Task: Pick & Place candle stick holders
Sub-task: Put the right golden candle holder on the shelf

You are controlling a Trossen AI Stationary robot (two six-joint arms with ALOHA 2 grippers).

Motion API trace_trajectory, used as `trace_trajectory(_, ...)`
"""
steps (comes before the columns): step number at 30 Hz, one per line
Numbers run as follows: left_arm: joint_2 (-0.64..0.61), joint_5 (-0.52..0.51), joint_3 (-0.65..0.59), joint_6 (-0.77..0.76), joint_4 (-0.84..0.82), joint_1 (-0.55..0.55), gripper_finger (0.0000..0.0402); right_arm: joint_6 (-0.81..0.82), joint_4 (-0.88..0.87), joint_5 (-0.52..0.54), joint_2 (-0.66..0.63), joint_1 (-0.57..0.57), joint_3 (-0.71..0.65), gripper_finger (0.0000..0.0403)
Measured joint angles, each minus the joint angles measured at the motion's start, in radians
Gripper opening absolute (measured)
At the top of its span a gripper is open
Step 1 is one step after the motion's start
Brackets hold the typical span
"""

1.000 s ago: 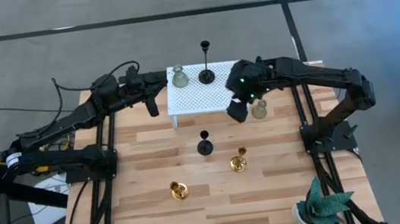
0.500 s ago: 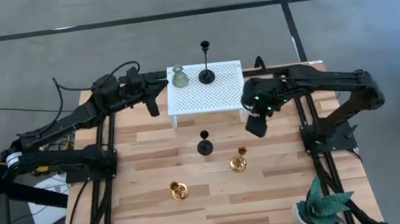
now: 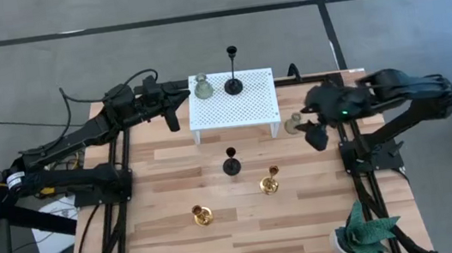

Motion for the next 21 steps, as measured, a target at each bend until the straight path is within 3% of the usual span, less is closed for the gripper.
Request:
trace_trajectory(9,0.0,0.0,0.0,0.0,0.0,0.0,0.0011,0.138,-0.005,0.172,-0.052,0.163,0.0,0.0249)
trace_trajectory(21,0.0,0.0,0.0,0.0,0.0,0.0,0.0011,0.24,-0.005,0.169,0.057,0.323,0.0,0.0249)
